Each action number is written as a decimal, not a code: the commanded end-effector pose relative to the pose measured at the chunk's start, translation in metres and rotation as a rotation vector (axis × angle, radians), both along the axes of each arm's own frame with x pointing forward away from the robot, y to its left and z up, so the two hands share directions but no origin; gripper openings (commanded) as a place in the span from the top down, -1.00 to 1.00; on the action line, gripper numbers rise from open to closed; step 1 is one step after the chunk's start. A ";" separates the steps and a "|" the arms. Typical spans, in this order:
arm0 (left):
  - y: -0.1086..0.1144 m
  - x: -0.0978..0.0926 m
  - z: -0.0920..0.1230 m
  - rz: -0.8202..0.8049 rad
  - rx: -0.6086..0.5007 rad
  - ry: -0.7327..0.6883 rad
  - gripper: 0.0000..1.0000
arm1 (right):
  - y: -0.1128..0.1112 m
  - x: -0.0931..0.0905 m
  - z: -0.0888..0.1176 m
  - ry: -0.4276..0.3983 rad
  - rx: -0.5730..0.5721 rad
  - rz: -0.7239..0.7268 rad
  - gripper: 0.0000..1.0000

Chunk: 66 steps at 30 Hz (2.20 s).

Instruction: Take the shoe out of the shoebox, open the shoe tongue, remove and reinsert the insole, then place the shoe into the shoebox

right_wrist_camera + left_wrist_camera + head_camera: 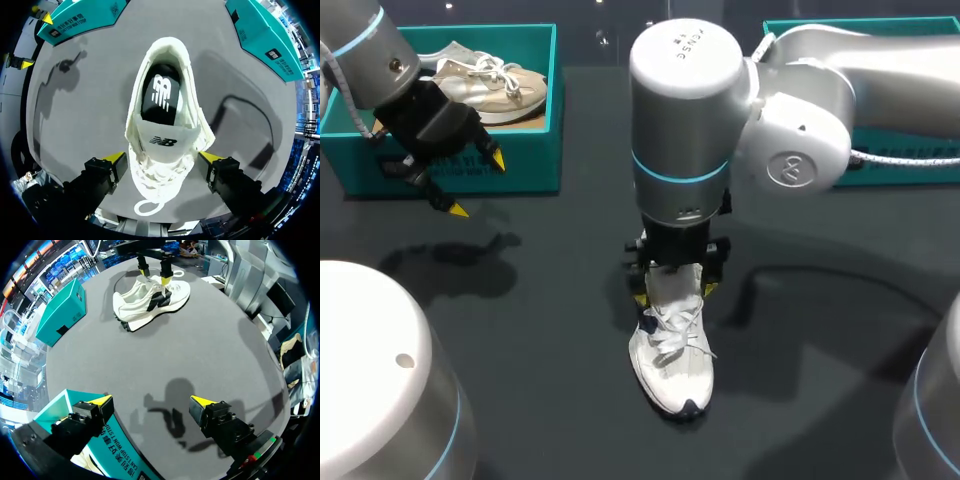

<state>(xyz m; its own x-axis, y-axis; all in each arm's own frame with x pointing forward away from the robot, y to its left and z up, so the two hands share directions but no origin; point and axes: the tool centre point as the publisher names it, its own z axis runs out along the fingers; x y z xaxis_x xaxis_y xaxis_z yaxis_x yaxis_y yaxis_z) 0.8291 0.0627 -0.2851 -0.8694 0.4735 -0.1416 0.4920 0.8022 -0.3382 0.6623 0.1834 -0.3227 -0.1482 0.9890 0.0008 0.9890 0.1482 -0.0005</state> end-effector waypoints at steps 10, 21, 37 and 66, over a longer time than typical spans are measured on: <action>0.001 -0.001 0.000 0.000 0.001 -0.002 -1.00 | -0.003 -0.029 0.019 -0.061 -0.030 -0.043 0.02; 0.001 -0.001 0.000 0.000 0.001 -0.002 -1.00 | 0.000 -0.032 0.029 -0.072 -0.061 -0.063 0.51; 0.001 -0.001 0.000 0.000 0.001 -0.002 -1.00 | -0.004 0.029 -0.016 -0.018 0.009 0.048 0.55; 0.001 -0.001 0.000 0.000 0.001 -0.002 -1.00 | 0.005 0.052 -0.014 -0.052 -0.003 0.214 0.55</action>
